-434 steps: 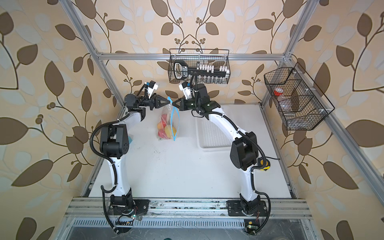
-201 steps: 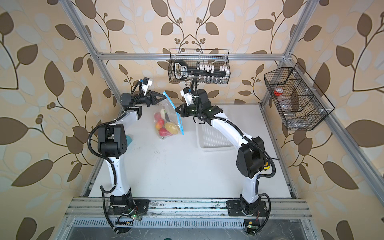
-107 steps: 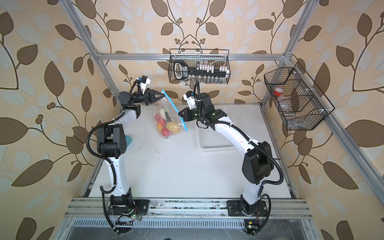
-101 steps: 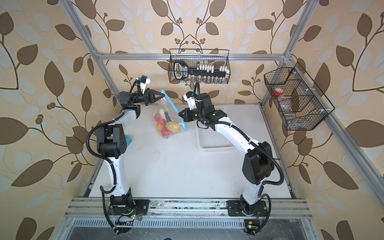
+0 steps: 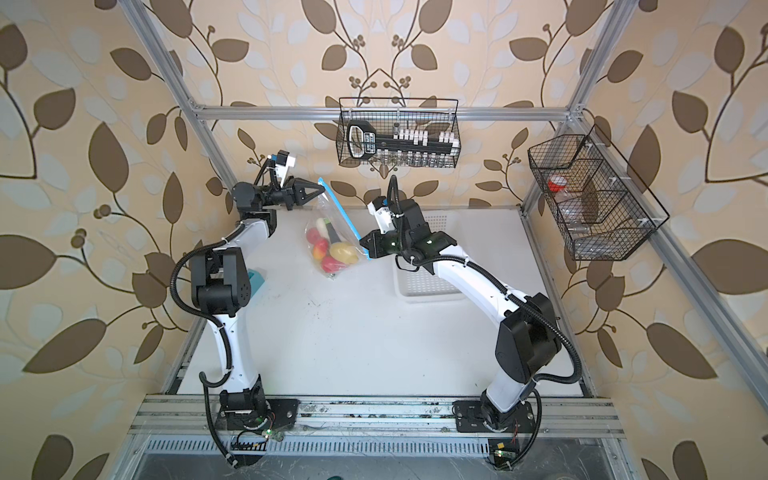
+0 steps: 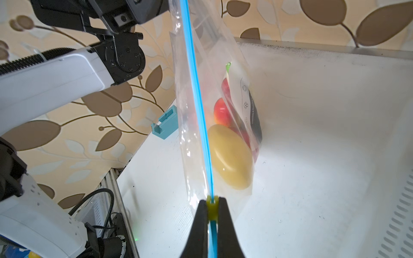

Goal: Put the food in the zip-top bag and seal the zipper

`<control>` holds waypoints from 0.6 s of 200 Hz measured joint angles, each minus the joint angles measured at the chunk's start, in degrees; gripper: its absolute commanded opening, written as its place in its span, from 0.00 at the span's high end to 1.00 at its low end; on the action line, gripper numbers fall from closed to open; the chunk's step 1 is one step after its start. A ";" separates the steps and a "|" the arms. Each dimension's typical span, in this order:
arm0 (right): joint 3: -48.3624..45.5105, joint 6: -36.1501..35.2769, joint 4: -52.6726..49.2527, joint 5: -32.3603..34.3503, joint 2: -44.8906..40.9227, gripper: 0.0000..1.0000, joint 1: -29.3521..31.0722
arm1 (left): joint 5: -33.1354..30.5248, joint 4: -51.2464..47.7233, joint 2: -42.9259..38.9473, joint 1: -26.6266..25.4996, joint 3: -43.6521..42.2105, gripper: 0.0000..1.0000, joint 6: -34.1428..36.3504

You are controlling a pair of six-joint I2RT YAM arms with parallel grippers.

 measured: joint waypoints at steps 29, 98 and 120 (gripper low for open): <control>-3.10 0.02 -0.04 1.70 -1.36 1.00 0.85 | 0.00 -1.42 0.02 0.83 0.00 1.00 0.90; -5.18 0.09 2.14 4.24 -1.90 1.00 2.03 | -0.90 -4.61 0.04 3.15 -2.67 1.00 5.44; -5.16 0.26 2.51 4.68 -1.90 1.00 2.40 | -4.57 -12.98 -1.88 3.85 -9.73 1.00 13.57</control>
